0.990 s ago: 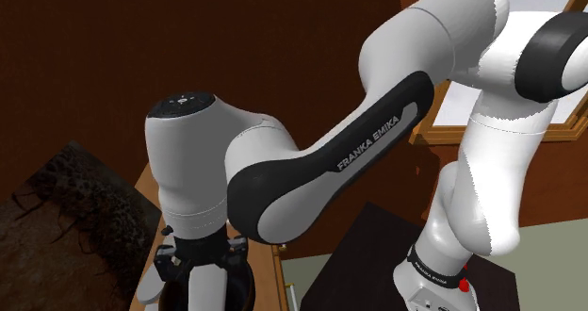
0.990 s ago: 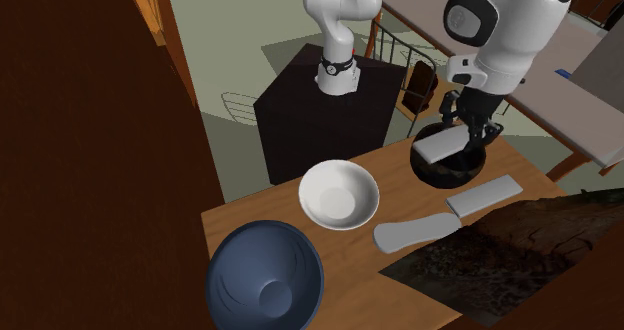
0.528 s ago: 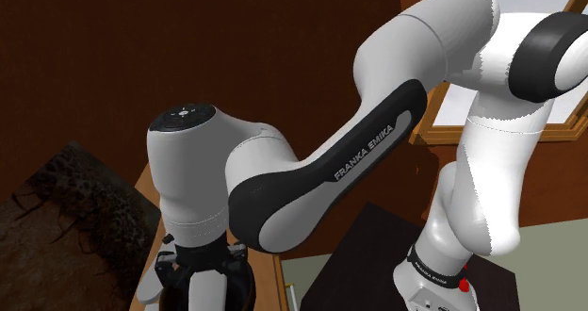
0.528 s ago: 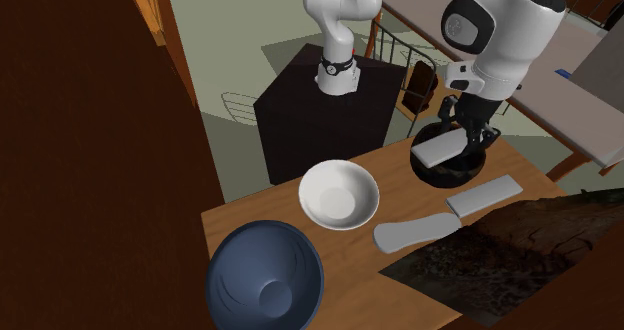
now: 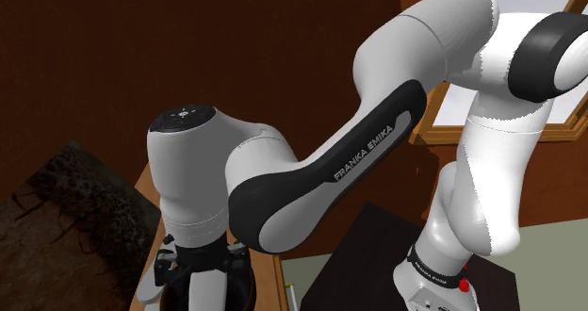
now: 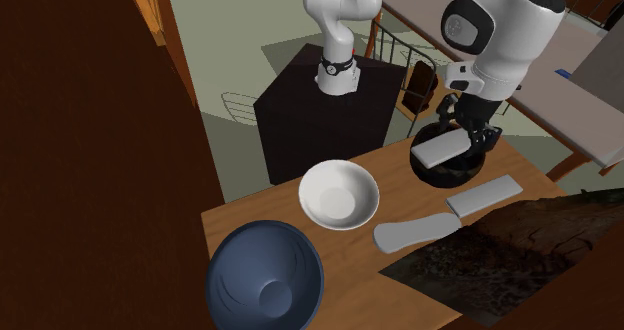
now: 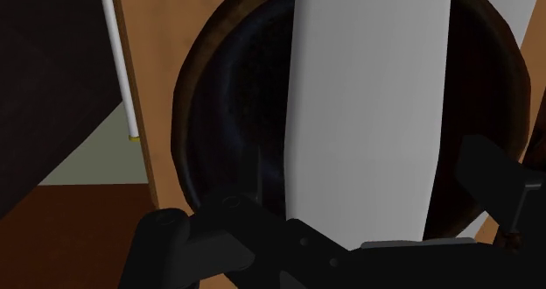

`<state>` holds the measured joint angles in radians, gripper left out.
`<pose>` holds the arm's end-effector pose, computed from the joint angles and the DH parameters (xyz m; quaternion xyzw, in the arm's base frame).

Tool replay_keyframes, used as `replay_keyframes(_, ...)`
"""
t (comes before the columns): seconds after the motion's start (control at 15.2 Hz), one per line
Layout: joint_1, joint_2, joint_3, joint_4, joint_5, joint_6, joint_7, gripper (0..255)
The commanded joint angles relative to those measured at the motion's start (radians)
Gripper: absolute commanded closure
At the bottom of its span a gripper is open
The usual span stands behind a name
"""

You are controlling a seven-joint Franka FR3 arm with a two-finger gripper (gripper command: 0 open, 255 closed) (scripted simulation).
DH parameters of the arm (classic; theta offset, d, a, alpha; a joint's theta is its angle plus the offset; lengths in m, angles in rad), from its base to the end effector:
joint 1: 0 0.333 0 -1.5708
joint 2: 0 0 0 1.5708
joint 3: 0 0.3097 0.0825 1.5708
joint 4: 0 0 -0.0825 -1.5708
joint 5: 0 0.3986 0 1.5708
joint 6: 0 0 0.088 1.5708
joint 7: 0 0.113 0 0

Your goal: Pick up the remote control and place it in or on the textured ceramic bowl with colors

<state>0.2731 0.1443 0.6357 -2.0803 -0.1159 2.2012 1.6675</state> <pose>0.3624 0.4503 0.3515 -0.9401 0.3409 -0.0050 0.0024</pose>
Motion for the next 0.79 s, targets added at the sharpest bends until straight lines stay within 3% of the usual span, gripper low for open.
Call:
replay_keyframes(0.0,-0.004,-0.019,0.003,0.015,0.016,-0.03,-0.011,0)
replay_keyframes(0.2,-0.011,-0.067,0.008,0.064,0.053,-0.116,-0.037,0)
replay_keyframes(0.73,-0.011,-0.067,0.008,0.064,0.053,-0.116,-0.037,0)
